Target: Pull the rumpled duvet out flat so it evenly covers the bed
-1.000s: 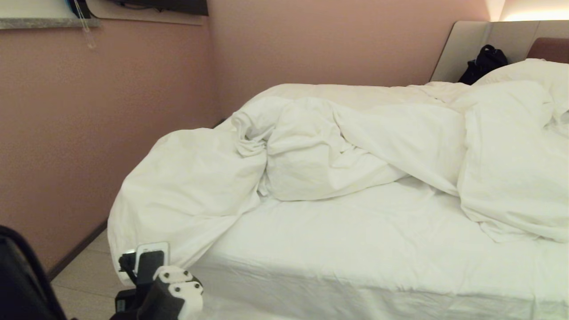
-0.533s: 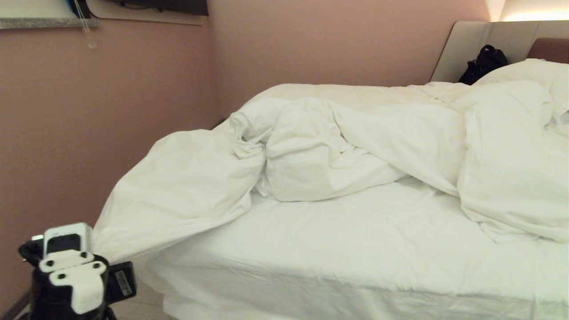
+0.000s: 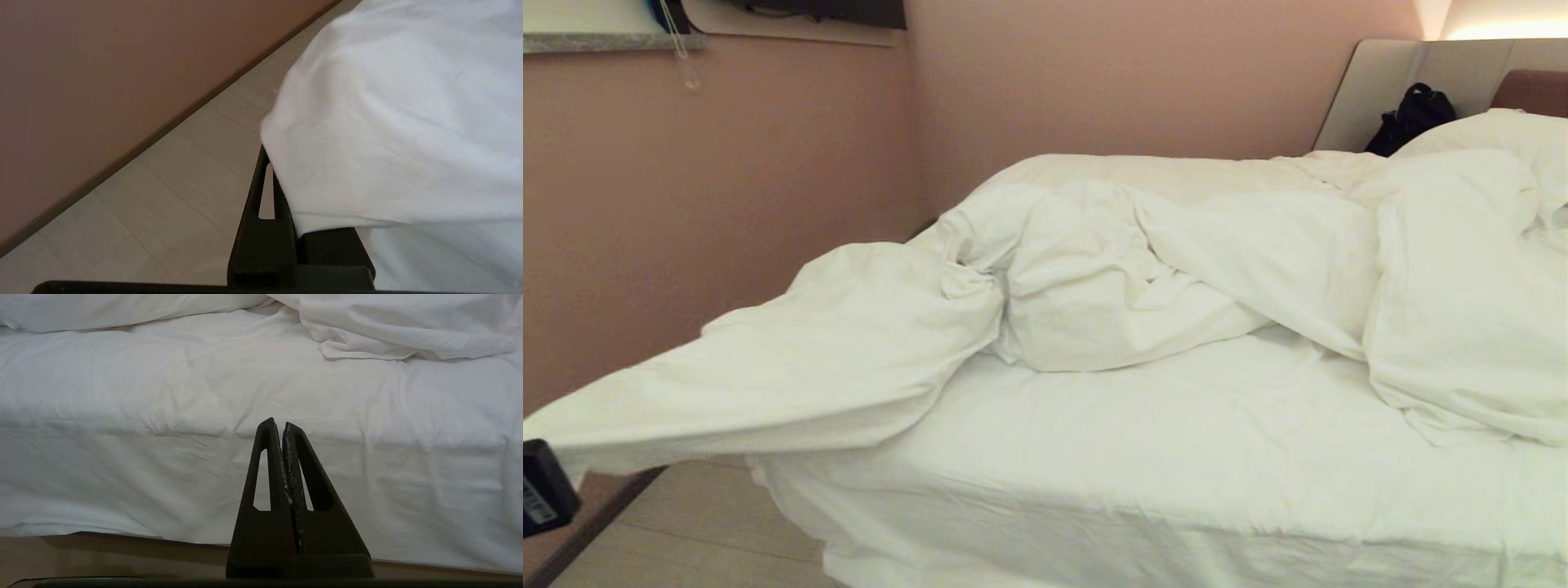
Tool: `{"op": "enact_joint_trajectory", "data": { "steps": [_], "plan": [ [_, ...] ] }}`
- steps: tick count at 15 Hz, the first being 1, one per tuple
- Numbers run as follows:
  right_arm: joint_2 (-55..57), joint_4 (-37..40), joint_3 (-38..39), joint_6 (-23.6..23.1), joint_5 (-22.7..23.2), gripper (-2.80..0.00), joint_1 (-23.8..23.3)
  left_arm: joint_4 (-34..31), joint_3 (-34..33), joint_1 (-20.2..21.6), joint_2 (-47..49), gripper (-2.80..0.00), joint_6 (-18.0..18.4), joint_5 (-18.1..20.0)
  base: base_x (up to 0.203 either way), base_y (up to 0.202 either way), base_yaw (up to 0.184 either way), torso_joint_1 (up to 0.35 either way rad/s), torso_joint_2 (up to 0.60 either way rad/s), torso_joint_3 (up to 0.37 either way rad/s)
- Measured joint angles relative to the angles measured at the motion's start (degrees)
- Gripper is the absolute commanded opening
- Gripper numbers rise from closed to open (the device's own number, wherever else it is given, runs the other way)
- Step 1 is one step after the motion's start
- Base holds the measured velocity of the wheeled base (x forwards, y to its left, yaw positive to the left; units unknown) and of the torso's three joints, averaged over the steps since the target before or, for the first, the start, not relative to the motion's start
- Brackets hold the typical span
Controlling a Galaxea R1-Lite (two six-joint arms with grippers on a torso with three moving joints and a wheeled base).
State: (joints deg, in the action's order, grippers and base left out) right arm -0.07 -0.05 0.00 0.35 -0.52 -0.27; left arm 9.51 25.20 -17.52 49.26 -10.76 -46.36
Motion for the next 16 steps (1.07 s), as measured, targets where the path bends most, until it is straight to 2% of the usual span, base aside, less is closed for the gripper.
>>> {"op": "enact_joint_trajectory", "data": {
  "steps": [2,9,12,16],
  "plan": [
    [0.0,0.0,0.0,0.0,0.0,-2.8,0.0,-8.6,2.8,1.7,-4.8,-2.8,0.3,1.1,0.0,0.0,0.0,0.0,0.0,0.0],
    [0.0,0.0,0.0,0.0,0.0,-2.8,0.0,-19.2,8.6,5.8,-12.8,-2.8,0.7,0.7,0.0,0.0,0.0,0.0,0.0,0.0],
    [0.0,0.0,0.0,0.0,0.0,-2.8,0.0,-22.2,10.8,6.7,-14.9,-2.8,0.7,0.7,0.0,0.0,0.0,0.0,0.0,0.0],
    [0.0,0.0,0.0,0.0,0.0,-2.8,0.0,-23.2,12.8,7.1,-17.5,-2.8,0.7,0.6,0.0,0.0,0.0,0.0,0.0,0.0]
  ]
}}
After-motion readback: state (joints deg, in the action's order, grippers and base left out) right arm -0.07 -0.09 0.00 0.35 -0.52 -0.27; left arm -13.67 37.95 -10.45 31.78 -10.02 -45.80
